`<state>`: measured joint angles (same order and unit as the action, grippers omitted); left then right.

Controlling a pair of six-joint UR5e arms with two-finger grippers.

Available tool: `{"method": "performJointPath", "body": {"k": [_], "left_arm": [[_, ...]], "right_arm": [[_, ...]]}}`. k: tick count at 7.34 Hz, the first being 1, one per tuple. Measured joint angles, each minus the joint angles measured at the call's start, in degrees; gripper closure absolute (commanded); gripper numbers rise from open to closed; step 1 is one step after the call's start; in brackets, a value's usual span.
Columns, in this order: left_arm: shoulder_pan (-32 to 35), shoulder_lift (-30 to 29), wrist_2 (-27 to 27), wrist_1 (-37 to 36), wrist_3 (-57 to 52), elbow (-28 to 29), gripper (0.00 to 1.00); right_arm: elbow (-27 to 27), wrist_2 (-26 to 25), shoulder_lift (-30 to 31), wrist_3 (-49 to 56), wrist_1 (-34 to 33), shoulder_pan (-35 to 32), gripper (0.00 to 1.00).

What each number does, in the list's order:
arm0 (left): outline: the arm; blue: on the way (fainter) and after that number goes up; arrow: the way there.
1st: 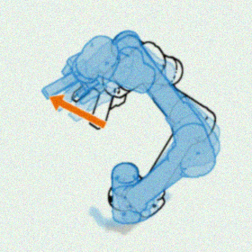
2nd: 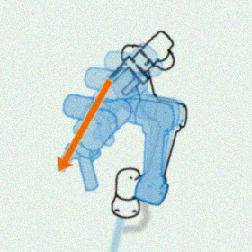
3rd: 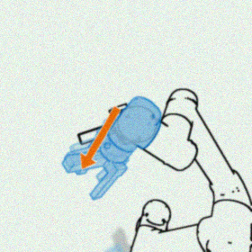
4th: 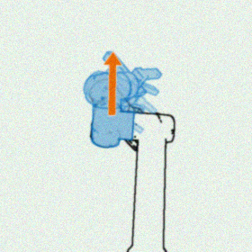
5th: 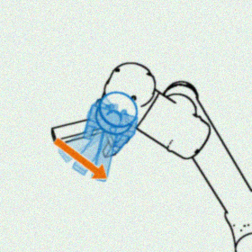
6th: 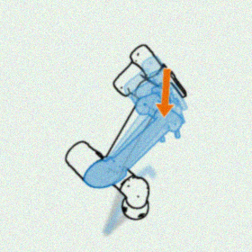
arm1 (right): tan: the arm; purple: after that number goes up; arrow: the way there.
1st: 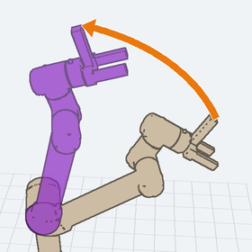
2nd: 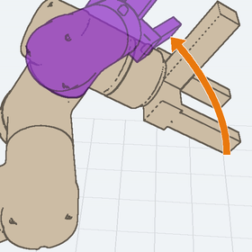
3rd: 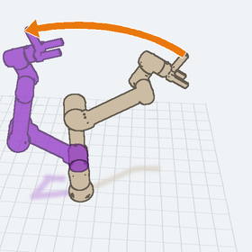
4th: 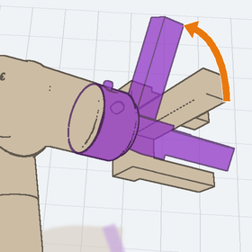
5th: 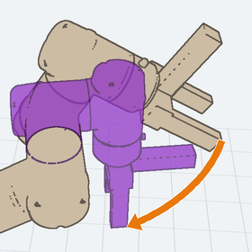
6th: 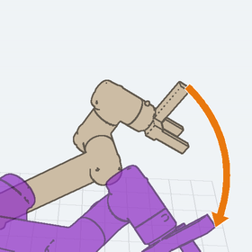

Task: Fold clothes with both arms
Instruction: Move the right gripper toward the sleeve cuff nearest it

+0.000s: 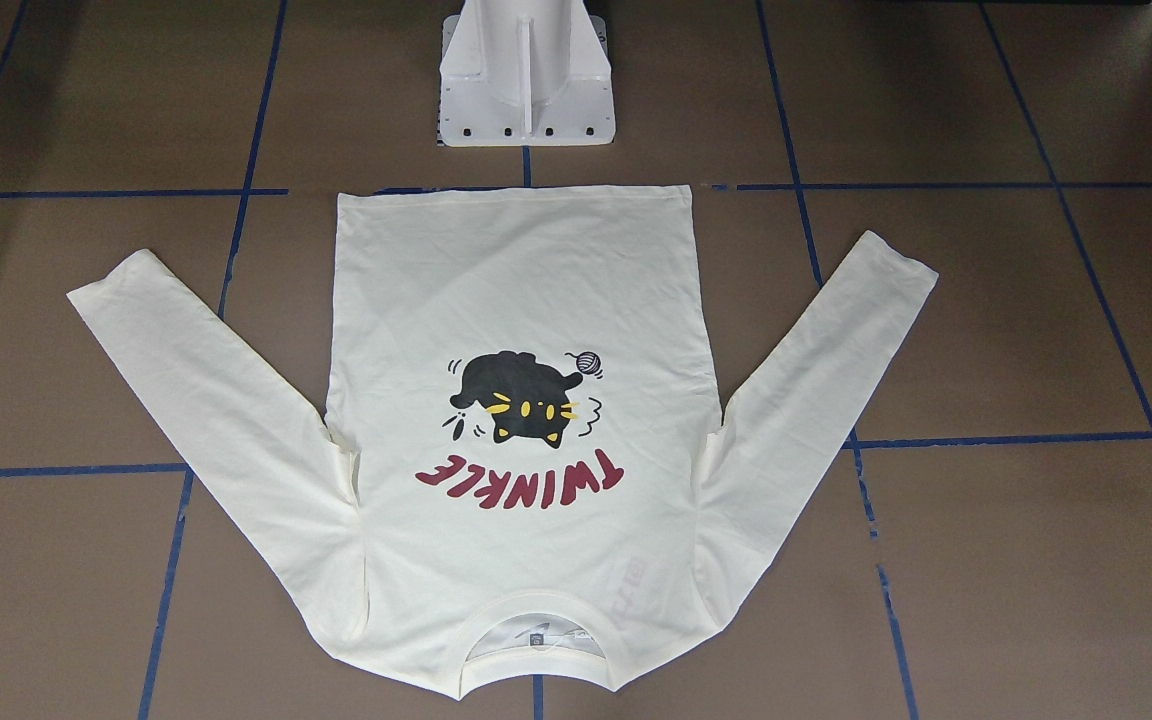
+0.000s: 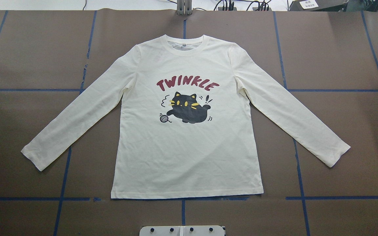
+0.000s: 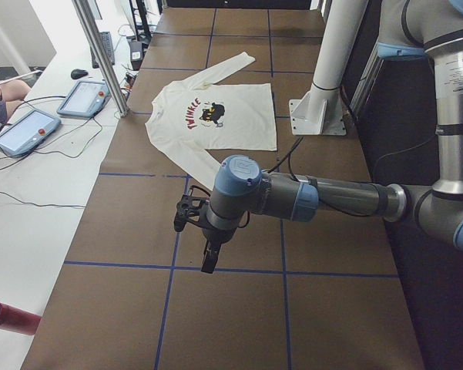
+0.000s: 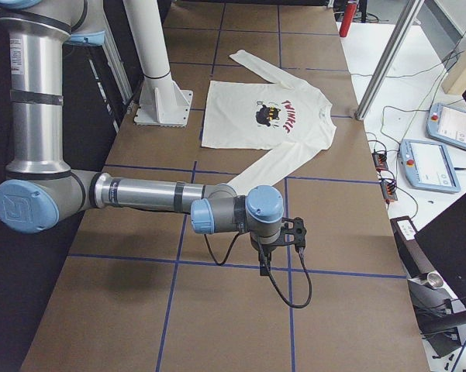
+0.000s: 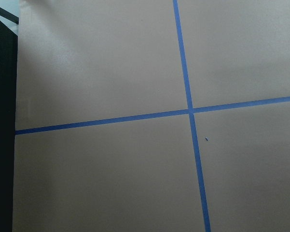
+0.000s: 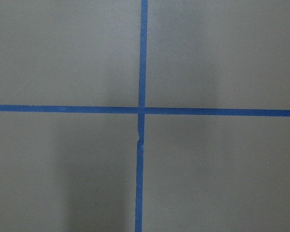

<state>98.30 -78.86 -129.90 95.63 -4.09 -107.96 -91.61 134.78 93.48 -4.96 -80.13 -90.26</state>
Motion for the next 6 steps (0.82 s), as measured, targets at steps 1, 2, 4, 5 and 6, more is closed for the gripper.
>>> {"method": "performJointPath", "body": {"k": [1,2,4,5,6], "left_arm": [[0.0,0.0,0.0,0.0,0.0,-0.1,0.0],[0.0,0.0,0.0,0.0,0.0,-0.1,0.0],[0.0,0.0,0.0,0.0,0.0,-0.2,0.0],[0.0,0.0,0.0,0.0,0.0,-0.3,0.0],[0.0,-0.2,0.0,0.2,0.0,-0.3,0.0]], "right_arm": [[0.0,0.0,-0.1,0.0,0.0,0.0,0.0],[-0.3,0.3,-0.2,0.0,0.1,0.0,0.0],[-2.3,-0.1,-0.7,-0.4,0.0,2.8,0.0],[-2.9,-1.2,-0.9,-0.8,0.6,4.3,0.0],[-3.1,-1.6,-0.8,-2.4,2.3,6.1,0.0]]}}
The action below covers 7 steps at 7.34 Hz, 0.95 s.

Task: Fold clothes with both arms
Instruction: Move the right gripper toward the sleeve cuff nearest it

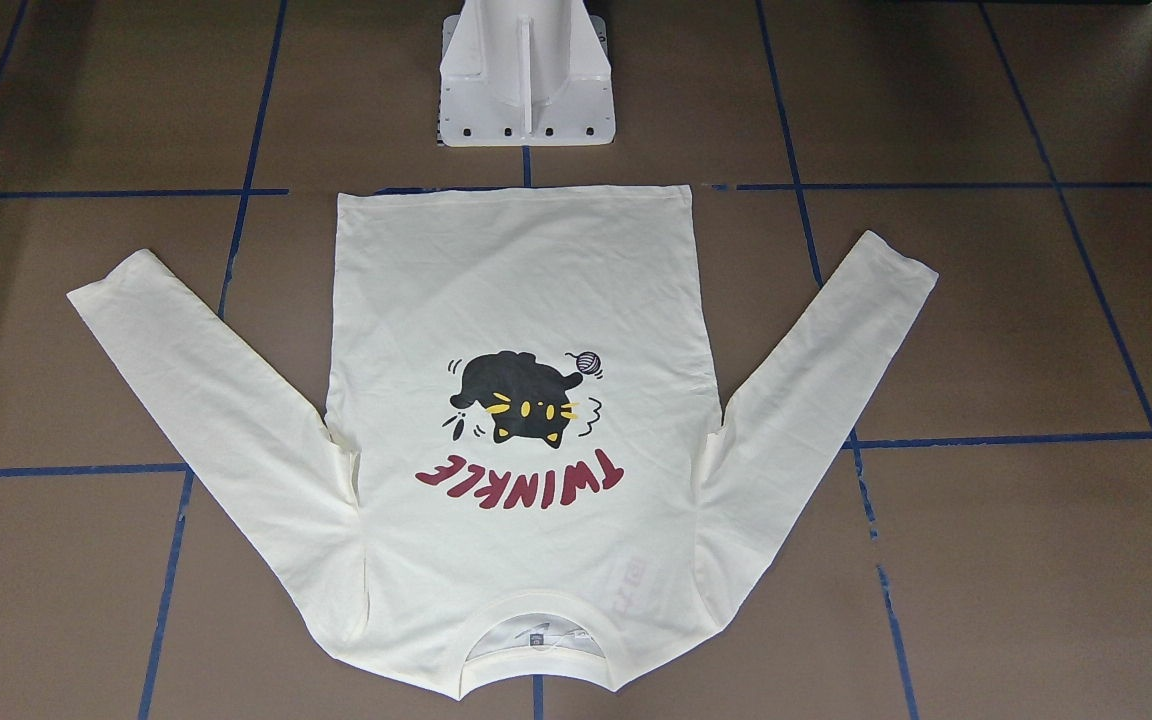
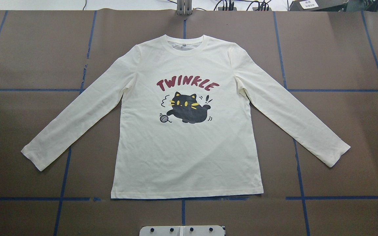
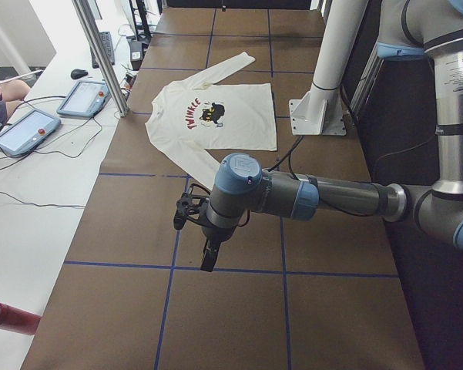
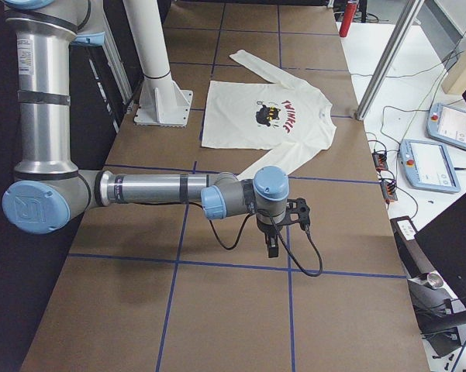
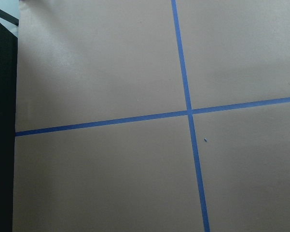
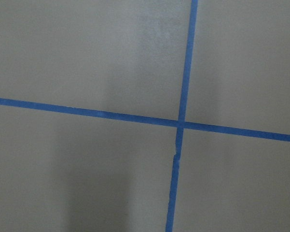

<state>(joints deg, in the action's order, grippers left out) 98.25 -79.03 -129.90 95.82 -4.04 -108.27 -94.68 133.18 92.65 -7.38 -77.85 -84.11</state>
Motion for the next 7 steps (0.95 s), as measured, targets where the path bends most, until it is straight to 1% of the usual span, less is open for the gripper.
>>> {"method": "performJointPath", "body": {"k": [1,2,3,4,5,7], "left_arm": [[-0.3,-0.2,-0.5,0.2,0.0,0.2,0.0],[-0.9,-0.2,-2.1,0.3,0.2,0.6,0.0],[-1.3,-0.2,-4.2,0.3,0.6,1.1,0.0],[-1.5,-0.4,-5.6,0.5,0.7,1.6,0.0],[-1.5,-0.8,-6.2,0.6,0.7,1.8,0.0],[-1.6,-1.3,-6.6,0.7,0.5,2.0,0.0]], "right_arm": [[-0.3,0.0,0.2,-5.7,3.6,3.0,0.0],[-0.8,-0.3,0.7,-14.5,9.1,7.4,0.0],[-1.4,-1.3,1.8,-23.2,15.7,12.2,0.0],[-2.7,-3.1,3.6,-29.0,20.3,16.5,0.0],[-4.7,-4.5,5.7,-31.9,22.3,19.9,0.0],[-7.9,-5.4,9.2,-33.8,23.2,24.1,0.0]]}}
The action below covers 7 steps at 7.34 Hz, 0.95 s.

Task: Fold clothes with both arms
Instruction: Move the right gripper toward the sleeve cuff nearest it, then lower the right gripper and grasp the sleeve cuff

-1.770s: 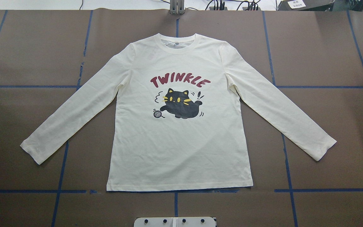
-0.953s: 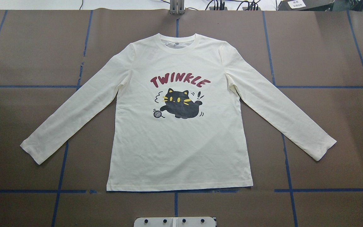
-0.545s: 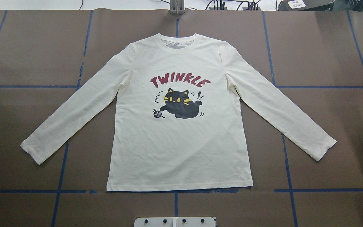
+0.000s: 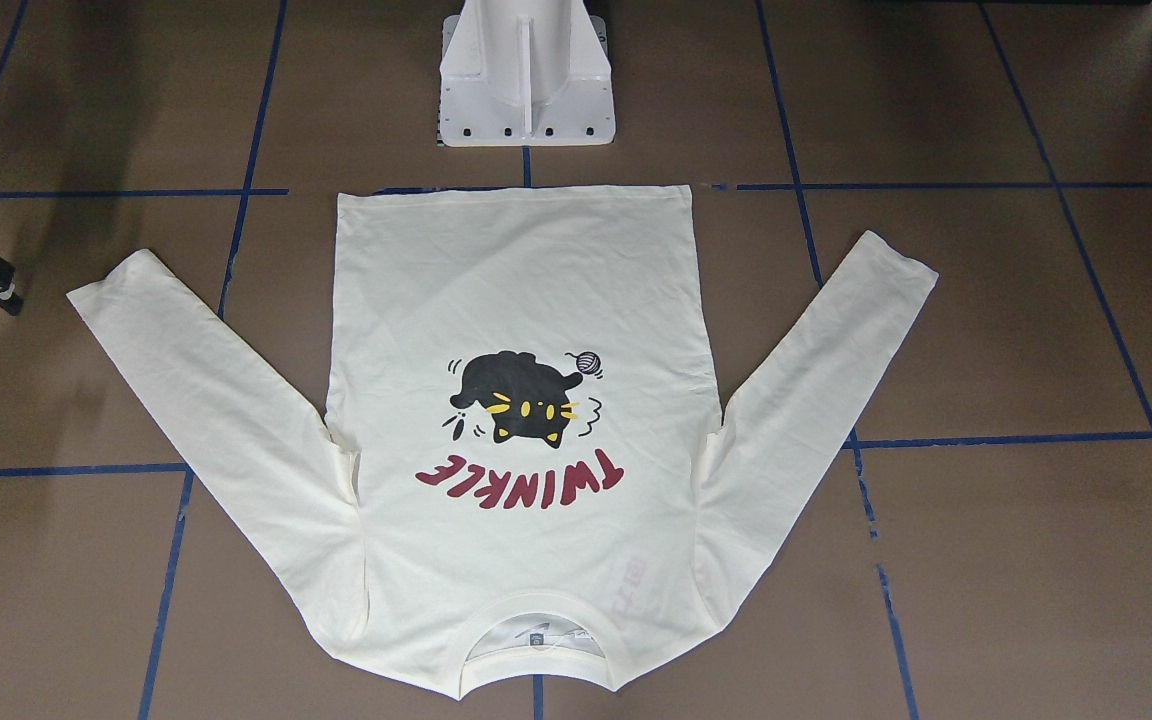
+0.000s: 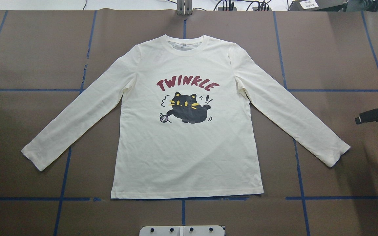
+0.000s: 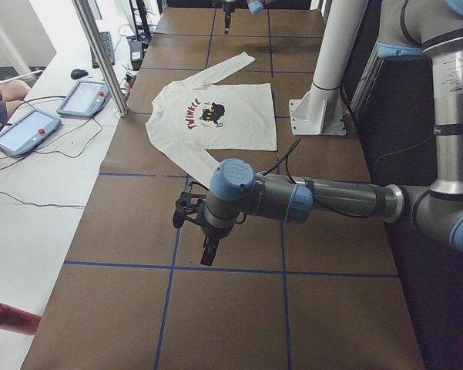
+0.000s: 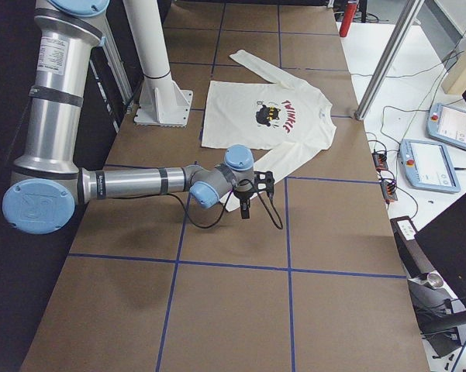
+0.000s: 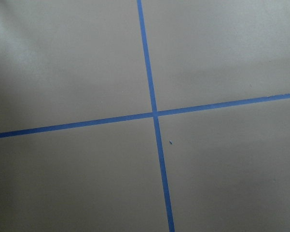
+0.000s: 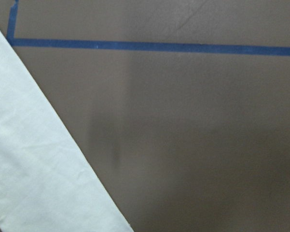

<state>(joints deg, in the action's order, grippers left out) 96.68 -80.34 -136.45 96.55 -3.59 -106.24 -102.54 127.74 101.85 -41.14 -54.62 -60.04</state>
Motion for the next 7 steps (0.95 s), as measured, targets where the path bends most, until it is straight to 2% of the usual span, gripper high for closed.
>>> {"method": "performJointPath", "body": {"k": [4,7], "left_arm": [[0.0,0.2,0.3,1.1,-0.3,0.3,0.0],[-0.1,0.4,0.5,2.3,-0.3,0.4,0.0]], "right_arm": [[-2.7,-5.6,0.6,-9.0,0.0,10.9,0.0],[-0.9,-9.0,0.4,-14.0,-0.5,16.7,0.0]]}}
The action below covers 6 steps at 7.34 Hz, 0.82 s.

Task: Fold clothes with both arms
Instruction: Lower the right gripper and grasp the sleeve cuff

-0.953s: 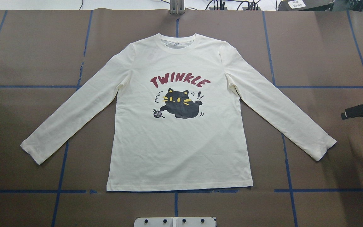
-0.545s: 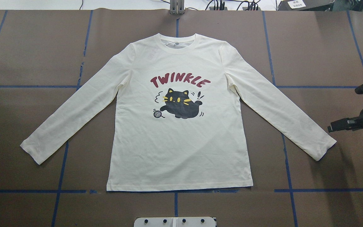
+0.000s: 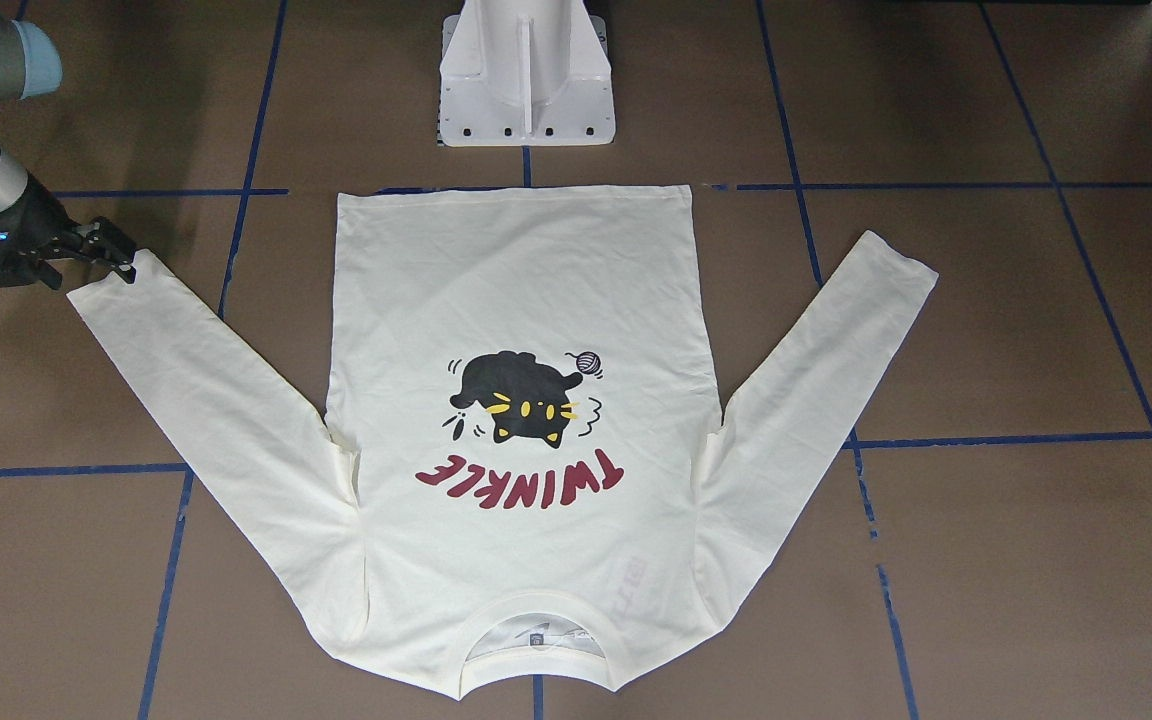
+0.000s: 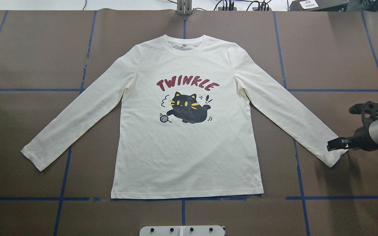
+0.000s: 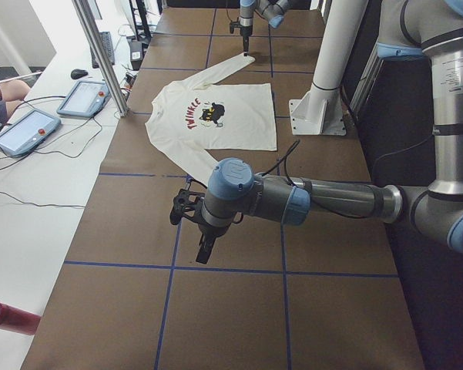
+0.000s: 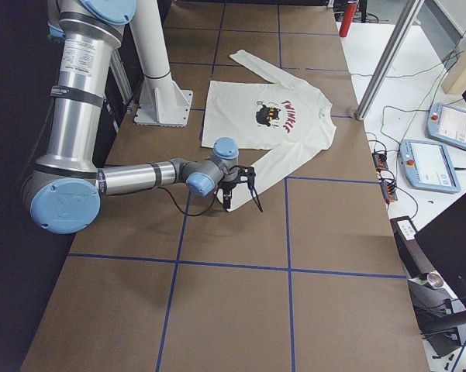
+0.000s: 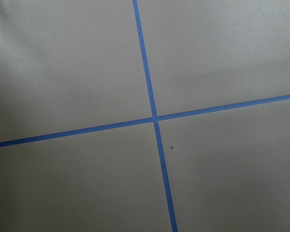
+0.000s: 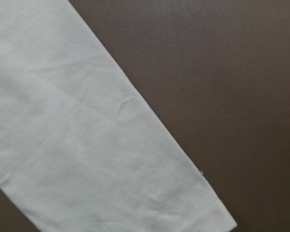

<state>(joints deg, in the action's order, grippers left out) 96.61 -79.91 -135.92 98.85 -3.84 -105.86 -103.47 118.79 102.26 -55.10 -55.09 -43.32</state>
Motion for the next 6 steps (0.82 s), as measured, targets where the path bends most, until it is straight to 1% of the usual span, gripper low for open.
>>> {"method": "performJointPath", "body": {"k": [1,2,3,4,5,6], "left_arm": [[0.0,0.0,0.0,0.0,0.0,0.0,0.0],[0.0,0.0,0.0,0.0,0.0,0.0,0.0],[0.0,0.0,0.0,0.0,0.0,0.0,0.0],[0.0,0.0,0.0,0.0,0.0,0.0,0.0],[0.0,0.0,0.0,0.0,0.0,0.0,0.0],[0.0,0.0,0.0,0.0,0.1,0.0,0.0]], "right_arm": [[0.8,-0.2,0.0,-0.2,-0.1,0.7,0.1],[1.2,-0.2,0.0,-0.3,-0.1,1.0,0.39],[1.4,-0.2,0.0,-0.3,-0.2,1.1,0.7],[1.4,0.0,0.0,-0.3,-0.2,1.1,0.88],[1.2,0.2,0.0,-0.3,-0.2,1.1,0.99],[1.0,0.4,-0.1,-0.3,-0.3,1.1,1.0]]}}
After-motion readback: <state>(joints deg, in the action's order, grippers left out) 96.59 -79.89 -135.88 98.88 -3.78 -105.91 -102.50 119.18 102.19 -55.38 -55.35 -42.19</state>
